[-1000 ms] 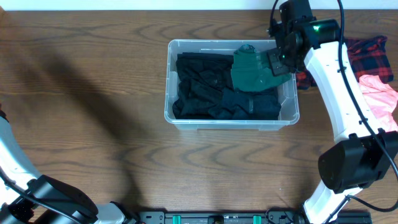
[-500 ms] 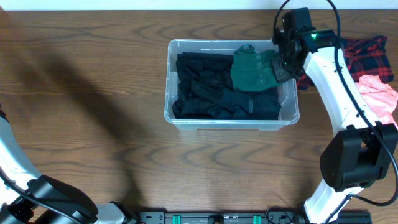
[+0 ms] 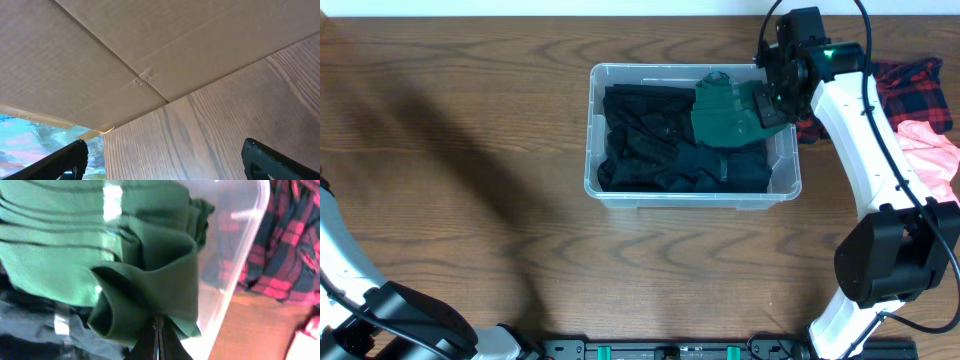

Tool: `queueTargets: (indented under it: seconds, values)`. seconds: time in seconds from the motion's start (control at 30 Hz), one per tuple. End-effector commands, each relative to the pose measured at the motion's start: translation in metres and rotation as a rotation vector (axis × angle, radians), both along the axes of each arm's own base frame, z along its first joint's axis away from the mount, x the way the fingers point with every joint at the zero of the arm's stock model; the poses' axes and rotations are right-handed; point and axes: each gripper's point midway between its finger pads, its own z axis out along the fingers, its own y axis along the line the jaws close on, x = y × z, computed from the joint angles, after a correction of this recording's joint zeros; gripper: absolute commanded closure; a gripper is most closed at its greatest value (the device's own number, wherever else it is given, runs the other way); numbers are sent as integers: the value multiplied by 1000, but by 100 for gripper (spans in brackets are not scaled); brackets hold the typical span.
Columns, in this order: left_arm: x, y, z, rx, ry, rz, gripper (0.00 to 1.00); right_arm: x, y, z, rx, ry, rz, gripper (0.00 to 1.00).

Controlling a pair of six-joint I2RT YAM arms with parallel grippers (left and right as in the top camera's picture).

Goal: Pack container
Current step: 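Lower the green garment into the bin's right side and release, then press the green garment down into the bin with the right gripper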

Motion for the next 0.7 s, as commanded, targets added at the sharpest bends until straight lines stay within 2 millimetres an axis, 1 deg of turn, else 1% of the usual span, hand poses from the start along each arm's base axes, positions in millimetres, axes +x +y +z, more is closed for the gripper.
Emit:
queueTargets:
  seconds: [0.0, 0.17, 0.3, 0.47, 0.53, 0.6, 0.67]
  values:
    - [-6, -1, 0, 6, 3, 17, 2, 7, 7, 3, 45, -29, 13, 99]
    - [-6, -1, 0, 6, 3, 17, 2, 15, 6, -15, 46, -58, 17, 99]
    - [-6, -1, 0, 6, 3, 17, 2, 22, 6, -41, 49, -95, 22, 98]
    - [-6, -1, 0, 6, 3, 17, 2, 8, 4, -83, 45, -69, 21, 99]
    - [-6, -1, 0, 6, 3, 17, 2, 4, 3, -94, 43, -68, 20, 99]
    - [-6, -1, 1, 6, 3, 18, 2, 4, 2, -101, 37, -78, 18, 99]
    - [-6, -1, 0, 6, 3, 17, 2, 11, -1, -99, 23, -109, 12, 99]
